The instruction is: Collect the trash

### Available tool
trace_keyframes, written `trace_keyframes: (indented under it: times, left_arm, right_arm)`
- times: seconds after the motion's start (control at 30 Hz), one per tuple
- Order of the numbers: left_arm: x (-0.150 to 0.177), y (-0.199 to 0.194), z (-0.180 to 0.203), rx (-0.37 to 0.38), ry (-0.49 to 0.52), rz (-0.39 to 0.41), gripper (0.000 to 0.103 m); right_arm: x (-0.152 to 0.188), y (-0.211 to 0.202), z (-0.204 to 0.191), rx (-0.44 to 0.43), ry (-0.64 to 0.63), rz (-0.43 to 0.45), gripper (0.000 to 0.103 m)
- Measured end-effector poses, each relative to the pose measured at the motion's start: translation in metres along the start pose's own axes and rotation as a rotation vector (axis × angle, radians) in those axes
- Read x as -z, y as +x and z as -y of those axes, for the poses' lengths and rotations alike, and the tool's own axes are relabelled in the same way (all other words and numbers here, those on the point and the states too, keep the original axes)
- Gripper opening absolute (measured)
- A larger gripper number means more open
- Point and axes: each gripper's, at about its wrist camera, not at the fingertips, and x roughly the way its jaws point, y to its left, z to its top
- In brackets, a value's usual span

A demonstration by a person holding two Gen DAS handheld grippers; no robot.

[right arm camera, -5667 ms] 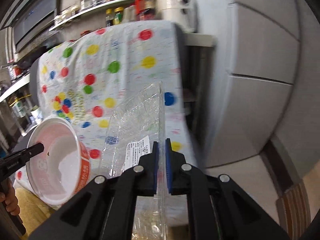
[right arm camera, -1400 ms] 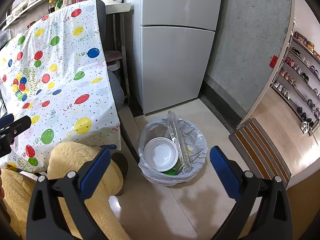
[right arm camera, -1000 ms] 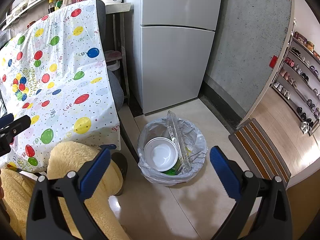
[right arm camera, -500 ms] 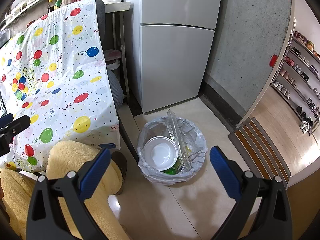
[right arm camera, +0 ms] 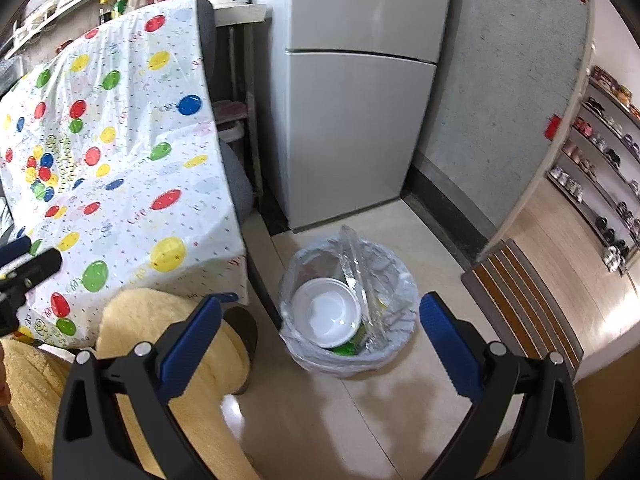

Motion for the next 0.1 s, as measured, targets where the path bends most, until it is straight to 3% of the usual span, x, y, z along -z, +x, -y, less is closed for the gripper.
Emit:
trace_keyframes:
  times: [0.1]
  left_arm:
    - [0.003,0.006,-0.036,-0.056,-0.069,-0.021,0.096]
  right_arm:
    - [-0.008,0.014,-0.020,-0.046,-0.024,-0.001,0.097]
